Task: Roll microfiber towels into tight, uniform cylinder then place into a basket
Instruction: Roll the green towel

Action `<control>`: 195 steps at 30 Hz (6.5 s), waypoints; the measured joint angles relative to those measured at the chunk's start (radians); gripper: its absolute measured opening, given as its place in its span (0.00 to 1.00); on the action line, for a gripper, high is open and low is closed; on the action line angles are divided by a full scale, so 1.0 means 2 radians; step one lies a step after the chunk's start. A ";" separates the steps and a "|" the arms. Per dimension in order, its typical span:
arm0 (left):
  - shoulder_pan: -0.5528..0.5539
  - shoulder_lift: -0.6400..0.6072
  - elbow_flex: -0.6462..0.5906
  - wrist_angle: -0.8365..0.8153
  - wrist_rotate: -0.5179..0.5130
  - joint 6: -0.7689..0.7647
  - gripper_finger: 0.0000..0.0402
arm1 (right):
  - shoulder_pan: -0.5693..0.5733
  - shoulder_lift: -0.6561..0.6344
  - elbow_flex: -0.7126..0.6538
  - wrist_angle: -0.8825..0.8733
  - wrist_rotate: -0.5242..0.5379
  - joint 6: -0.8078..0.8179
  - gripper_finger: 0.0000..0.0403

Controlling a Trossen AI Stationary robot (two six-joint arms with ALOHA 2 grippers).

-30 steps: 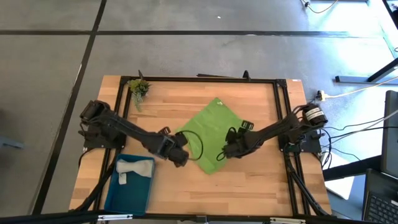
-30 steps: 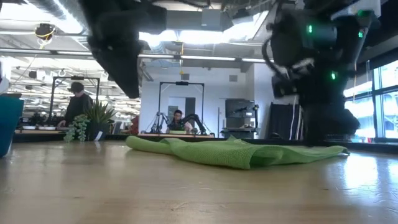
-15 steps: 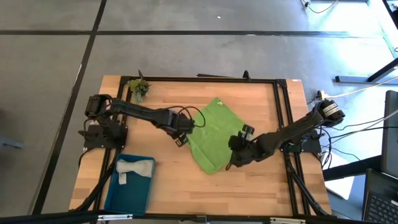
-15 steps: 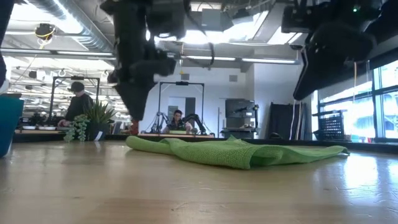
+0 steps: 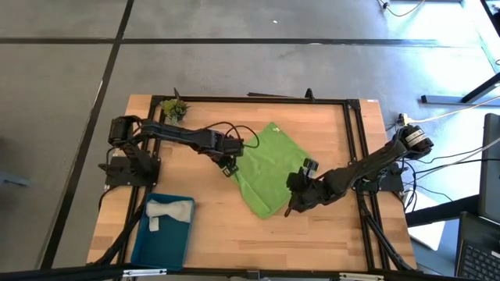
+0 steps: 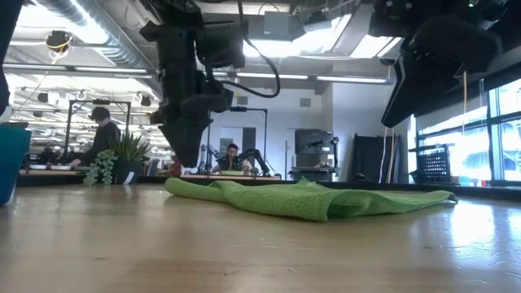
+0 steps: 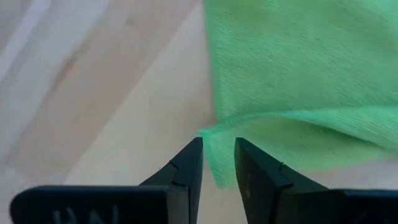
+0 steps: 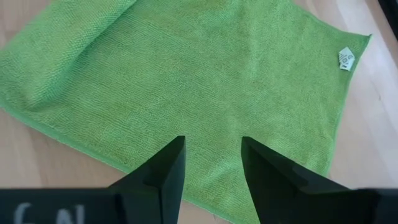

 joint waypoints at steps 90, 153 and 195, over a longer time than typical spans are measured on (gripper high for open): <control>-0.206 0.008 0.000 -0.009 -0.053 0.102 0.00 | 0.091 0.182 -0.022 0.365 0.004 -0.410 0.39; -0.171 0.008 0.030 0.182 -0.254 0.204 0.00 | 0.118 0.026 -0.022 -0.118 0.148 0.250 0.01; 0.009 0.055 0.029 0.329 -0.195 0.336 0.00 | -0.038 0.027 -0.101 -0.215 0.128 0.320 0.04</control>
